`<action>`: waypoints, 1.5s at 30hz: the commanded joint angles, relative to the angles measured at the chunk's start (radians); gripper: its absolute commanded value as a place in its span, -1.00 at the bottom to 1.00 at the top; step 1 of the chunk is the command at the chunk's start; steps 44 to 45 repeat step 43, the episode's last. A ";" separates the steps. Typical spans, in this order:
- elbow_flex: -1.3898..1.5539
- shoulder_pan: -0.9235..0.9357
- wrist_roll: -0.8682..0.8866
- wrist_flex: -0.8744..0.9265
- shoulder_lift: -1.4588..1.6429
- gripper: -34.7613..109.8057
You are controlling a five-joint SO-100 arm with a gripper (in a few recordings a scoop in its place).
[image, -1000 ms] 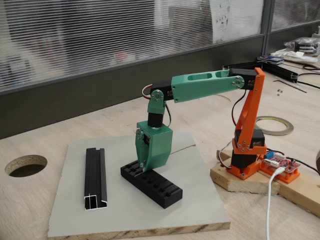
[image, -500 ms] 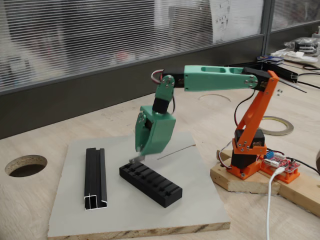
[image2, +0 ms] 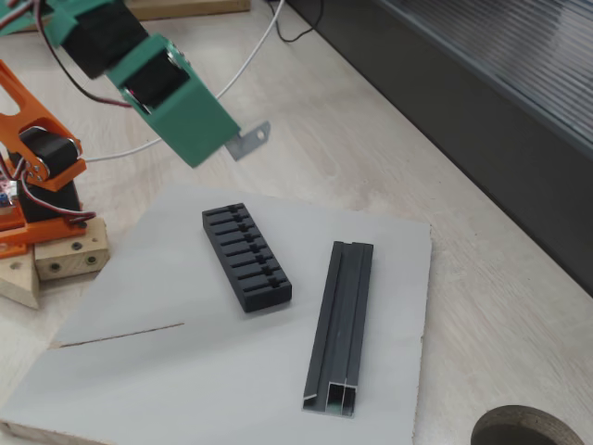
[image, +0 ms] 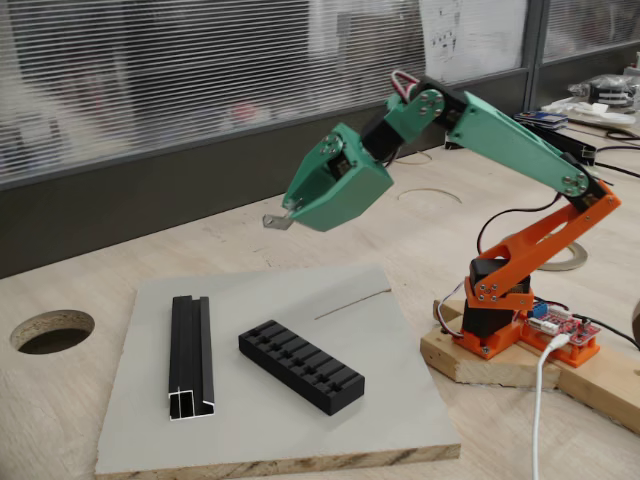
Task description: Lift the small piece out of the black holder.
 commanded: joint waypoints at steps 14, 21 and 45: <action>0.005 0.002 0.014 0.008 0.041 -0.41; 0.005 0.002 0.009 0.008 0.046 -0.41; 0.005 0.000 0.014 0.008 0.055 -0.41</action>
